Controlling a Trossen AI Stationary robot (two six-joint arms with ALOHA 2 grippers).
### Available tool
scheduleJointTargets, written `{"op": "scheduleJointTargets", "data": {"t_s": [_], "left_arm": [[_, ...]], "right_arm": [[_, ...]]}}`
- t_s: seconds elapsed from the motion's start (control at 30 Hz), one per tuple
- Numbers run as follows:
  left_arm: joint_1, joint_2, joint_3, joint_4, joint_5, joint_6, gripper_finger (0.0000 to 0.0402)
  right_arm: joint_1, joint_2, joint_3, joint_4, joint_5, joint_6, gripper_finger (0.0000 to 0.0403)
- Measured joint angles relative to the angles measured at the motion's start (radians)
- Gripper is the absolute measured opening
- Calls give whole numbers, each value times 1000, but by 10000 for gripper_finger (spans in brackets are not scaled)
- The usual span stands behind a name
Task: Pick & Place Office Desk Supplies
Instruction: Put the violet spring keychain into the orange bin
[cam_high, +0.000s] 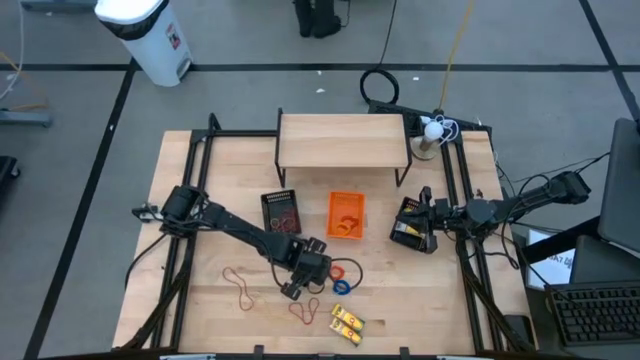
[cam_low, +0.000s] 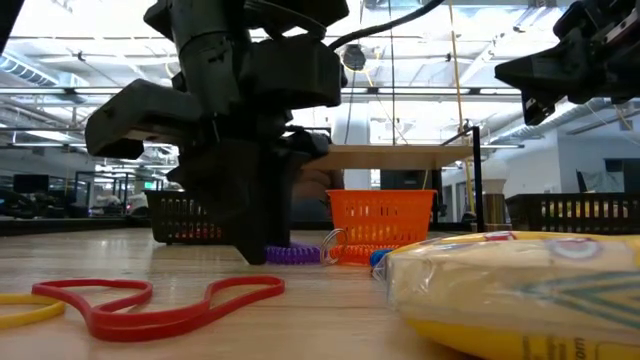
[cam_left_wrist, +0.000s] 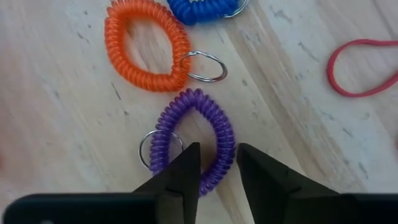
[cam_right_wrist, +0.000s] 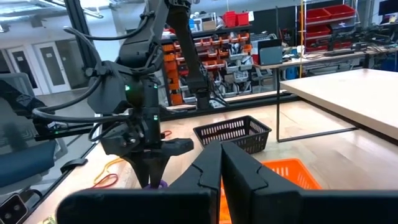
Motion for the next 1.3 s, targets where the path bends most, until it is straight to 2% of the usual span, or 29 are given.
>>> {"op": "scheduleJointTargets", "data": {"t_s": [0.1,0.23,0.4,0.53,0.7,0.83,1.07,1.17,1.3], "left_arm": [[1,1,-1,-3,8,-18,85],[-4,-10,-1,-19,6,-7,19],[-16,-86,-10,-54,-25,-6,13],[-18,-240,-14,-40,-75,12,7],[19,-445,-113,-21,-87,14,5],[56,-659,-297,111,-77,-31,4],[131,-1039,-750,563,-48,-183,2],[166,-1193,-891,677,-36,-228,2],[213,-1391,-1024,723,-53,-273,2]], "right_arm": [[0,0,0,1,0,0,4],[0,0,0,2,0,0,4],[0,0,0,2,-1,3,4],[0,0,0,6,-1,4,4],[0,0,0,6,-1,10,4],[0,0,0,5,-3,11,4],[0,1,0,4,-26,14,4],[0,1,0,6,-26,10,4],[0,1,0,7,-25,8,4]]}}
